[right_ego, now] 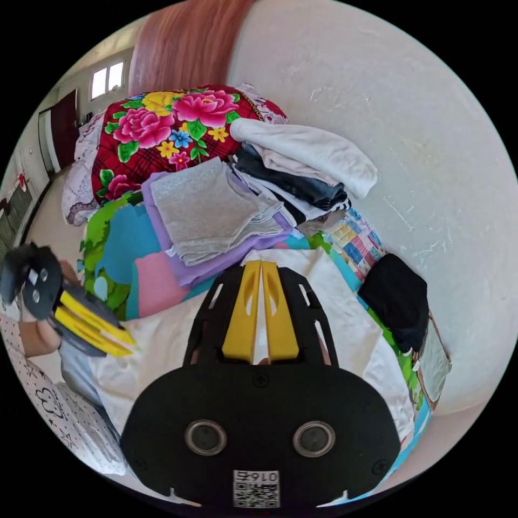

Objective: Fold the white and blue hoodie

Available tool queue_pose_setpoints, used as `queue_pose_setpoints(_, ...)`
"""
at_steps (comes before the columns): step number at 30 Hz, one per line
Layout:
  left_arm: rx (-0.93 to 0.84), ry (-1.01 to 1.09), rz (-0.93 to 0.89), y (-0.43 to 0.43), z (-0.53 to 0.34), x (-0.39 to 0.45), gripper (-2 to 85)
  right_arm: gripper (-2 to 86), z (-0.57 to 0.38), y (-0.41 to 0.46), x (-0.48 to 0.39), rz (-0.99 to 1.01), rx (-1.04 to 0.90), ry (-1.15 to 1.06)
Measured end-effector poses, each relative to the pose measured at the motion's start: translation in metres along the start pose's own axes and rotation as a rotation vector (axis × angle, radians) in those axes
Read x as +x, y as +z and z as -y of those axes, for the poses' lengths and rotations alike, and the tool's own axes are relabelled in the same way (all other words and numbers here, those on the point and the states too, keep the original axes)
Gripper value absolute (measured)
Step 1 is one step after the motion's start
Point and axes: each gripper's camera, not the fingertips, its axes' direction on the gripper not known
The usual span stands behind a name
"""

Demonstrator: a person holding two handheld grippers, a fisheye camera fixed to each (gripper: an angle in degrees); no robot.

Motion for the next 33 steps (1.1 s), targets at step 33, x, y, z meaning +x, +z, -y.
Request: queue_pose_setpoints(33,0.323,0.239,-0.515,-0.04,0.301,0.331,7.6,11.8,-0.835,-0.295,0.003,-0.499,0.195,1.107)
